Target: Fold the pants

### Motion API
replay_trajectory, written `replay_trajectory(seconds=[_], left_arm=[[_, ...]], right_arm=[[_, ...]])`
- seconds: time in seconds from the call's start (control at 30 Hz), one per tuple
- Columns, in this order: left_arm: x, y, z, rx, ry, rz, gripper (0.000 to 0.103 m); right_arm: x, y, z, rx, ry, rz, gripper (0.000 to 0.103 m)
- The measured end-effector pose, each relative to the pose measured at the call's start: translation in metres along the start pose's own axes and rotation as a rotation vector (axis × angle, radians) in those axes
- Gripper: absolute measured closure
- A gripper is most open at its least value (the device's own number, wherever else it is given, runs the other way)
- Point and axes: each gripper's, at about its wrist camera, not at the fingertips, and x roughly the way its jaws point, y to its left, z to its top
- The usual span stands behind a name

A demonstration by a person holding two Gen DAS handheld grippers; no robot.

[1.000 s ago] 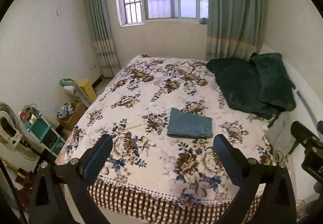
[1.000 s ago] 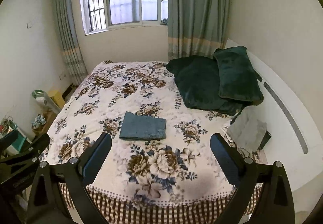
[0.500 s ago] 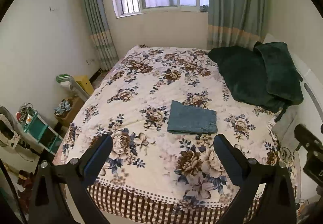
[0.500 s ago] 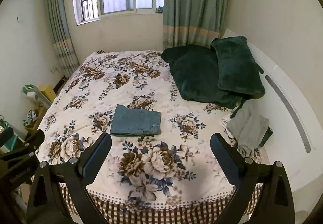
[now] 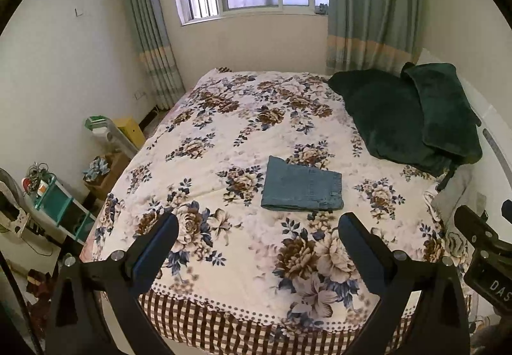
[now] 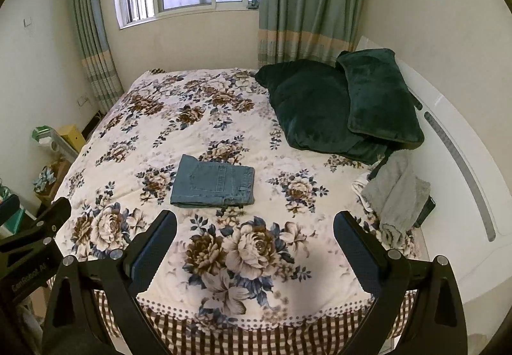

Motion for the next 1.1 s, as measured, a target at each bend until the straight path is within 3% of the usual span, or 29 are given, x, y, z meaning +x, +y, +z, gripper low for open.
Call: replay_trajectory(seconds=[1.1], left_arm=[[-0.011, -0.005, -0.006, -0.009, -0.033, -0.005, 0.001]], right_arm=[[-0.011, 0.004, -0.006, 0.017, -0.033, 0.018, 0.002]])
